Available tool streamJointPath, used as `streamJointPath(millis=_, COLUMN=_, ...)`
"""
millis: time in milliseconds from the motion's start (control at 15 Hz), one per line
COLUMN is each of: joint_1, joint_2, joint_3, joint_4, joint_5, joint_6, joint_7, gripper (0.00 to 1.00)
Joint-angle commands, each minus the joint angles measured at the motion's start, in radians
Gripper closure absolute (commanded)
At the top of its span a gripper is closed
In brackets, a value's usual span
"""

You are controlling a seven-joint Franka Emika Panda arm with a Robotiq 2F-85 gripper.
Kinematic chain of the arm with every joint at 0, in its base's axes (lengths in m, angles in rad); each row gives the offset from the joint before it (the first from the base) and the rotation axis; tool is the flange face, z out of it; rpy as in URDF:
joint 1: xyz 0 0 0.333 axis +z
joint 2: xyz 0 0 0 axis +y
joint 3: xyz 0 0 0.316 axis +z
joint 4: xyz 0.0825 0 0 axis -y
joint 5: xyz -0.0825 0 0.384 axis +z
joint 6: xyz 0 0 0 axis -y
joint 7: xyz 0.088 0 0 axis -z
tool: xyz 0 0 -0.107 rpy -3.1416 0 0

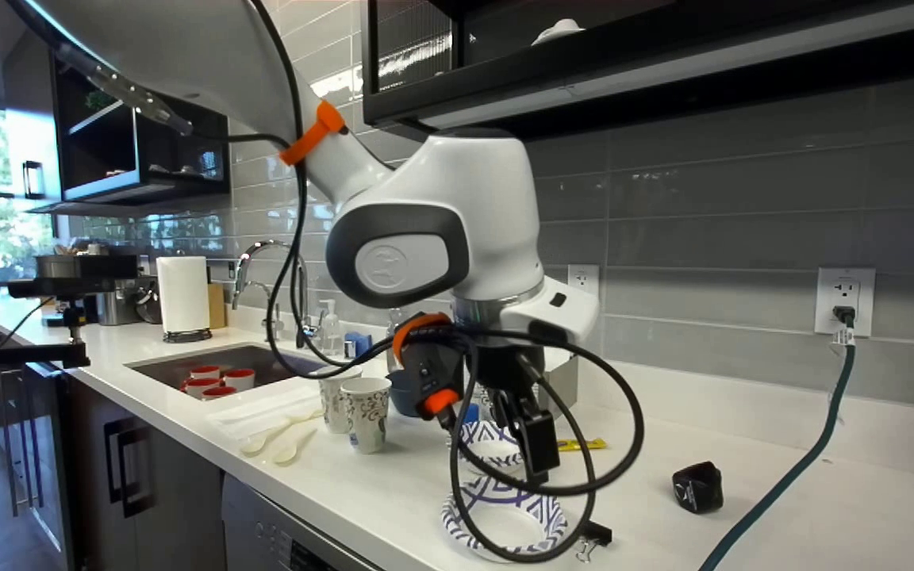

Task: Unpack the white and brown bowls, put the one on top to the right and the second to the left on the kitchen countertop

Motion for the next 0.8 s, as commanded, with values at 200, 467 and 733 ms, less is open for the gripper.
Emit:
streamJointPath(millis=200, joint_1=0.073, joint_2=0.042, joint_3=0.068, joint_4=0.077, joint_5=-0.228, joint_6=-0.075, joint_7=0.139, gripper=0.00)
streamJointPath(millis=467, joint_1=0.118, joint_2=0.108, joint_3=0.084, joint_4=0.164, joint_5=-0.210, joint_6=-0.128, joint_7=0.124, gripper=0.00)
streamJointPath(millis=733, joint_1=0.138, joint_2=0.211, joint_3=0.089, joint_4=0.250, joint_5=-0.203, joint_6=-0.149, joint_7=0.118, gripper=0.00)
